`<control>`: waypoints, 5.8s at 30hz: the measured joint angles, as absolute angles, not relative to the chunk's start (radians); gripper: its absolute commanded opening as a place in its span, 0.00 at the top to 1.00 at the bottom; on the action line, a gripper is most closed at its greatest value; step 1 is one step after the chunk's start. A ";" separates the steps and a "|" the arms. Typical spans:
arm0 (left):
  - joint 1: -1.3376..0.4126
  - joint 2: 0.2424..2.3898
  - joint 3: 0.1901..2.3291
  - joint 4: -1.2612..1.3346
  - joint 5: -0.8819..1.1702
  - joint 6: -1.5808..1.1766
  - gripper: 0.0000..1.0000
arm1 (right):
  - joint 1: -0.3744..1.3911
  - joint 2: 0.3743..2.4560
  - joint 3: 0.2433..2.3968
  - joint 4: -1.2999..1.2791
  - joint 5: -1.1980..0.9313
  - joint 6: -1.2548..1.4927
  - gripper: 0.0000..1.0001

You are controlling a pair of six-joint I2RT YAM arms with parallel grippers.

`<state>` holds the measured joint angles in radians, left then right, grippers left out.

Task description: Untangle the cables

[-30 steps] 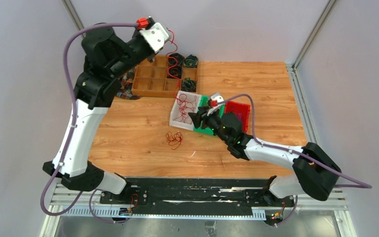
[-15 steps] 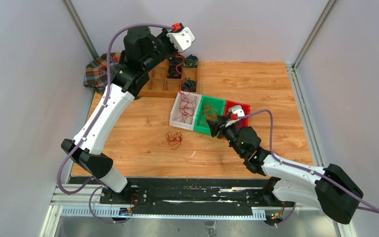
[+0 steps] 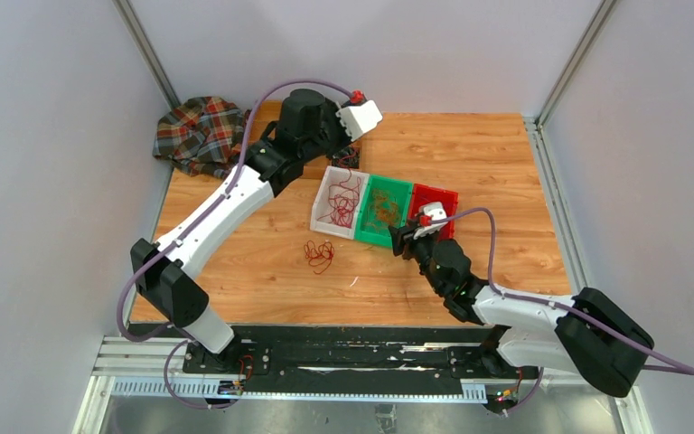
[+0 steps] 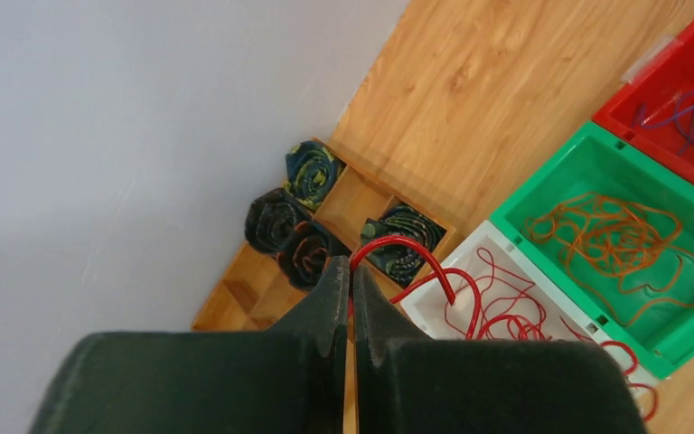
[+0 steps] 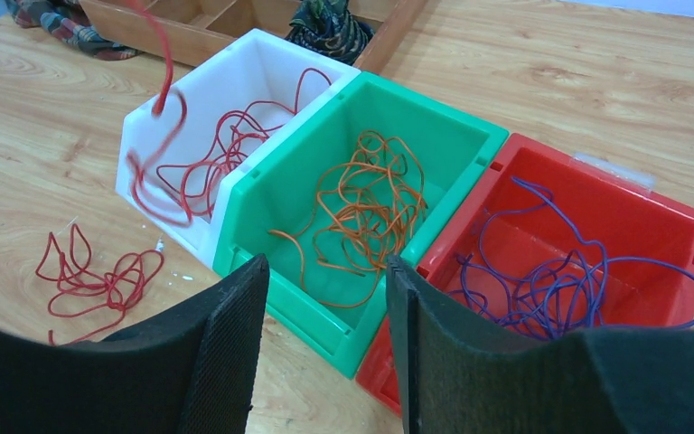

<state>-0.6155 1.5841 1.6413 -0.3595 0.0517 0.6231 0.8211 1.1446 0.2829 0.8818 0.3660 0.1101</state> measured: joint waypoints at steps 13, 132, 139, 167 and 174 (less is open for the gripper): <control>-0.616 1.711 1.505 -0.311 -0.046 0.691 1.00 | 0.779 1.184 0.203 1.055 0.385 0.149 0.50; -0.139 1.045 1.222 -1.099 0.817 0.562 0.02 | 0.932 1.430 0.937 0.574 -0.418 0.402 0.99; -0.139 1.050 1.215 -1.063 0.733 0.507 0.02 | 0.931 1.371 0.949 0.467 -0.370 0.347 0.99; -0.100 1.054 1.000 -0.704 0.074 0.302 0.02 | 0.675 1.749 1.354 0.129 -0.127 0.213 0.99; -0.100 1.055 1.000 -0.682 0.064 0.299 0.02 | 0.663 1.853 1.397 0.125 -0.129 0.213 0.99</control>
<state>-0.0998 1.0554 0.9997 -0.6815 0.0635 0.2985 0.6632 1.8534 1.3968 0.1253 -0.1291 0.2127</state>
